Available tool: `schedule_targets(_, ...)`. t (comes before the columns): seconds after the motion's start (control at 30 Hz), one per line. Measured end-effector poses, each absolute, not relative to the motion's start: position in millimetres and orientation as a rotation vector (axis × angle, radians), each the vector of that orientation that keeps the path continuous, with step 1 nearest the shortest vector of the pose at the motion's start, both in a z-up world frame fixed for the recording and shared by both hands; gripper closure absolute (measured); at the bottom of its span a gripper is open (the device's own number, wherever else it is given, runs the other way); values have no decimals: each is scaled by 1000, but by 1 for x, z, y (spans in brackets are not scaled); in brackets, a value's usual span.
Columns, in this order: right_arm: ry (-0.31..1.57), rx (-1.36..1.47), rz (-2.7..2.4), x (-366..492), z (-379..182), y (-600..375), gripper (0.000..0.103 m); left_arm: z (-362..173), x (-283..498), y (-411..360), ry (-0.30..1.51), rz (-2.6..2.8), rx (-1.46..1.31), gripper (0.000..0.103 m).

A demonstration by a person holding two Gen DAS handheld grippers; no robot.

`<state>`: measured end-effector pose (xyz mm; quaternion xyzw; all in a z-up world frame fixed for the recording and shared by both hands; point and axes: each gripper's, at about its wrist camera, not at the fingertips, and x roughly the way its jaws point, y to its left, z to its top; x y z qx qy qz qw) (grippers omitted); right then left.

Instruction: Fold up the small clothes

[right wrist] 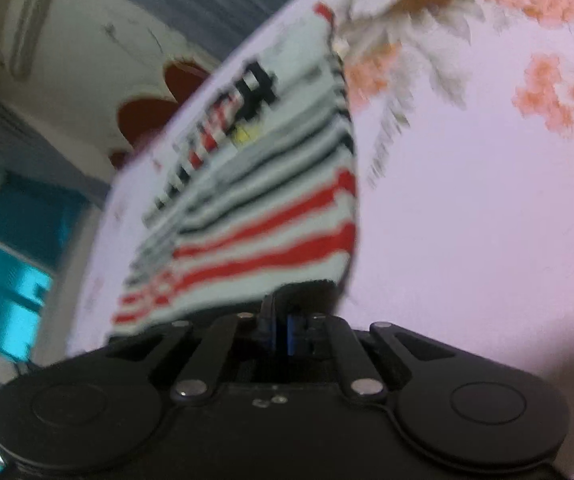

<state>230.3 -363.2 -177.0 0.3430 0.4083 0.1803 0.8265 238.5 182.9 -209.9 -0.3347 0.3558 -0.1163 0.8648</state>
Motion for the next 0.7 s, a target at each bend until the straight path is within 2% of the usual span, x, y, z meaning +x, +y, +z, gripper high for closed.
schedule_targets(0.2,728,694,409,259,-131,-361,98,-170,255,191,607,-269,-746,100)
schedule_targets(0.33,654,660,389,298,-104,-362,98,-147,294,187,550,-287,-718,100)
schedule_targets(0.53,625,628,356,366,-83,-358,98,-127,380,181,517,-298,-729,100)
schedule_targets(0.7,651,638,313,435,-78,-357,98,-121,464,173,558,-304,-715,100)
